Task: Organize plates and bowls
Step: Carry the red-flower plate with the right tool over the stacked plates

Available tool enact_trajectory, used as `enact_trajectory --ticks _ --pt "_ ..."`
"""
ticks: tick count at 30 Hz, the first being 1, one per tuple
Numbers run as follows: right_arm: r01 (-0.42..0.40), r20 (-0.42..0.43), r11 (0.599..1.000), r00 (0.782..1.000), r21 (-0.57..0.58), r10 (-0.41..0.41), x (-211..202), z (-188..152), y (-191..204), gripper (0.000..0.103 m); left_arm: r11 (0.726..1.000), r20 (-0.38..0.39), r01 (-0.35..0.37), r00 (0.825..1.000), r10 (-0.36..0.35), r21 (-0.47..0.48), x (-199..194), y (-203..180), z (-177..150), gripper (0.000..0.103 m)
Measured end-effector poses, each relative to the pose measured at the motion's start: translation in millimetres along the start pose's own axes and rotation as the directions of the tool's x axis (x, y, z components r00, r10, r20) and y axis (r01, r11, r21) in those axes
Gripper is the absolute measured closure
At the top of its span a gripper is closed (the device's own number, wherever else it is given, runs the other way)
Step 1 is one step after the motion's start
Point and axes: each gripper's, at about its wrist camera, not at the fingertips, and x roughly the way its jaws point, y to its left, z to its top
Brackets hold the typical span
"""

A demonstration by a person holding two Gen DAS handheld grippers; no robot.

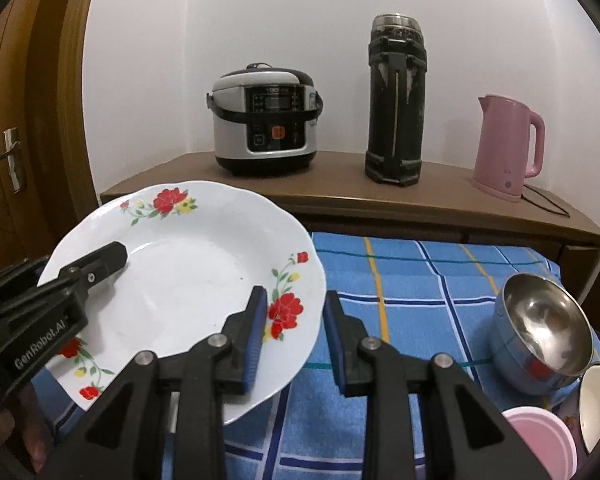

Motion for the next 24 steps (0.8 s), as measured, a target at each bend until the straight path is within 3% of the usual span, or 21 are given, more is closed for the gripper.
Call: enact_trajectory --ticks 12,24 --pt "0.008 0.040 1.000 0.999 -0.019 -0.007 2.9 6.0 11.5 0.074 1.000 0.034 -0.024 0.999 0.023 0.013 -4.7 7.2 3.4 0.073" --pt "-0.016 0.112 0.996 0.993 -0.091 0.026 5.9 25.9 51.4 0.074 0.997 0.093 -0.065 0.993 0.069 -0.043 -12.3 47.5 14.6 0.073"
